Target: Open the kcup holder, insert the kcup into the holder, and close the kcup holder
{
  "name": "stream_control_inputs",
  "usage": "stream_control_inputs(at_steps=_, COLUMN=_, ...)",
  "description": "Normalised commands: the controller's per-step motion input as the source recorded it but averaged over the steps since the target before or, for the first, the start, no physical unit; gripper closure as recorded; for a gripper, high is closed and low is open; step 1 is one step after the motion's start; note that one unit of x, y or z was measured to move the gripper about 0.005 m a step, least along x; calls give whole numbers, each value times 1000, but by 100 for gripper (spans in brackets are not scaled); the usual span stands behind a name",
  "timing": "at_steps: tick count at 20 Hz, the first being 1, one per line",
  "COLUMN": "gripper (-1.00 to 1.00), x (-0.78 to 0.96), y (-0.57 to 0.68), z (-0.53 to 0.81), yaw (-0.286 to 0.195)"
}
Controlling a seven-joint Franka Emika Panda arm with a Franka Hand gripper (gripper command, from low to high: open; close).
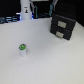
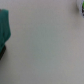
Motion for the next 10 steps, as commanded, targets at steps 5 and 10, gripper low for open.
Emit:
stream_control_inputs(at_steps=5, gripper=-100, x=-296, y=577, z=136, yaw=-141)
stream_control_inputs(at_steps=10, gripper=-100, x=-294, y=669, z=115, yaw=-178)
